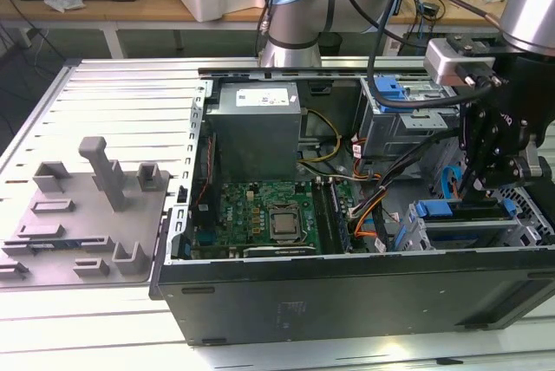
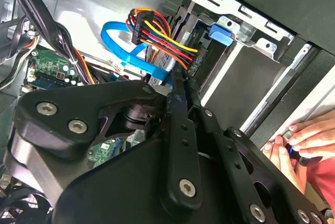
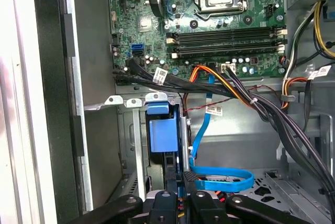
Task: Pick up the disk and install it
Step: 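Insert the second disk wire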
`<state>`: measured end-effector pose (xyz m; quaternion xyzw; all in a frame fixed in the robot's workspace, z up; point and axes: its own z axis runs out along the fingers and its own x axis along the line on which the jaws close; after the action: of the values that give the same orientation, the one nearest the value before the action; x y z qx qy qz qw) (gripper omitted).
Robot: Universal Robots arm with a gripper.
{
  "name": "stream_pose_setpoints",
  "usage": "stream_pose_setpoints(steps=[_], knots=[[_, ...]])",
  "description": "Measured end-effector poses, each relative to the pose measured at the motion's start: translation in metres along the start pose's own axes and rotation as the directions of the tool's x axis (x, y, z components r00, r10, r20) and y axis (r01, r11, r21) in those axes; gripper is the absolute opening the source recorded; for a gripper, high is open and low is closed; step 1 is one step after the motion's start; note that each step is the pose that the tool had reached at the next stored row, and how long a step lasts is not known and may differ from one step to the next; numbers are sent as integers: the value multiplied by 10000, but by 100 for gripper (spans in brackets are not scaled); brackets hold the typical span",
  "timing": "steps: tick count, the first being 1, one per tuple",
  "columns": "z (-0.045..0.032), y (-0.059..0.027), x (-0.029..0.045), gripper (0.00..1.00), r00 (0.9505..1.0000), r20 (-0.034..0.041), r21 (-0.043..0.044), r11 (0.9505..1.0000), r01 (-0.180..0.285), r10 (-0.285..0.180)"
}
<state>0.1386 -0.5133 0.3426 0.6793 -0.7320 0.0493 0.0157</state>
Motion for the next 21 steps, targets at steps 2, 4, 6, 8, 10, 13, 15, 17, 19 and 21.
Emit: stream_pose_setpoints(steps=[2, 4, 6, 8, 10, 13, 15, 17, 19, 21], knots=[[6, 0, 0, 16, 10000, 2, 1, 10000, 5, -5], [10, 1, -1, 16, 10000, 3, 2, 10000, 11, -11], [10, 1, -1, 16, 10000, 3, 1, 10000, 12, -12], [10, 1, -1, 16, 10000, 5, 1, 10000, 12, -12], [9, 1, -1, 16, 10000, 6, 1, 10000, 12, -12], [3, 0, 0, 16, 10000, 5, 1, 10000, 12, -12], [-4, 0, 1, 16, 10000, 4, 2, 10000, 12, -12], [-14, 0, 1, 16, 10000, 3, 1, 10000, 12, -12], [-15, 0, 1, 16, 10000, 6, 1, 10000, 12, -12], [-17, 0, 2, 16, 10000, 3, 1, 10000, 13, -13]])
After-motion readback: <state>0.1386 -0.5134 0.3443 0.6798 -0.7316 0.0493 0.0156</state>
